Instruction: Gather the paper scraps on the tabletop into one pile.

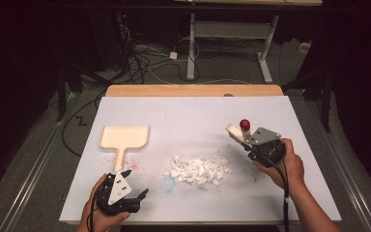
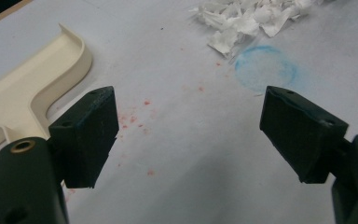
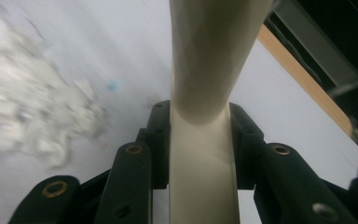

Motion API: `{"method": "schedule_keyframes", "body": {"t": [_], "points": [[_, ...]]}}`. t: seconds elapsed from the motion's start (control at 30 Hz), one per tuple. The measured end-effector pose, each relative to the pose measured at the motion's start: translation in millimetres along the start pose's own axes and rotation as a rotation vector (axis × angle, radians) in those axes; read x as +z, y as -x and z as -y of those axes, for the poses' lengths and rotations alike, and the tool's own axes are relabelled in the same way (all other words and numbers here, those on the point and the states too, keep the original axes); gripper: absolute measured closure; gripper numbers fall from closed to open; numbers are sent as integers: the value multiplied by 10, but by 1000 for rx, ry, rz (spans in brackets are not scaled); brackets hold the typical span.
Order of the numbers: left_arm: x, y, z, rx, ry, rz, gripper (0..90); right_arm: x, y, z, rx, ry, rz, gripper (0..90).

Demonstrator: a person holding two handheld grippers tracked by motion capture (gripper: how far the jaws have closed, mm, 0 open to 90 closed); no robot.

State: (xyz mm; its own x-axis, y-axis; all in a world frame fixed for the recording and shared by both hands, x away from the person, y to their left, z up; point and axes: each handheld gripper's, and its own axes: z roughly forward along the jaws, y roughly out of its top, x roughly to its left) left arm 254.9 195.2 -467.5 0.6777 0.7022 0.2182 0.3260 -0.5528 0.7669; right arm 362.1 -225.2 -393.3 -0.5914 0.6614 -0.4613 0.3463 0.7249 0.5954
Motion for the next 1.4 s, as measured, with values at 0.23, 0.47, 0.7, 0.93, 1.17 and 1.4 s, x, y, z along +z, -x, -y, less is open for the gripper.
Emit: {"method": "schedule_keyframes", "body": {"t": [0.23, 0.47, 0.7, 0.93, 1.17, 1.4], "points": [[17, 16, -19, 1, -9, 13, 186, 236, -190, 29, 36, -41, -47, 677], [-4, 9, -19, 4, 0, 9, 185, 180, -475, -88, 7, -2, -90, 676], [-3, 8, -16, 6, -2, 15, 185, 149, -798, -226, -21, 46, -129, 676], [13, 22, -25, 17, -10, 16, 185, 65, -826, -323, 18, 122, -195, 677], [12, 24, -21, 14, -13, 16, 185, -203, -634, -238, 65, 184, -183, 677], [-9, 31, -25, 16, -4, -4, 187, -416, -415, -68, 106, 202, -212, 677]]}}
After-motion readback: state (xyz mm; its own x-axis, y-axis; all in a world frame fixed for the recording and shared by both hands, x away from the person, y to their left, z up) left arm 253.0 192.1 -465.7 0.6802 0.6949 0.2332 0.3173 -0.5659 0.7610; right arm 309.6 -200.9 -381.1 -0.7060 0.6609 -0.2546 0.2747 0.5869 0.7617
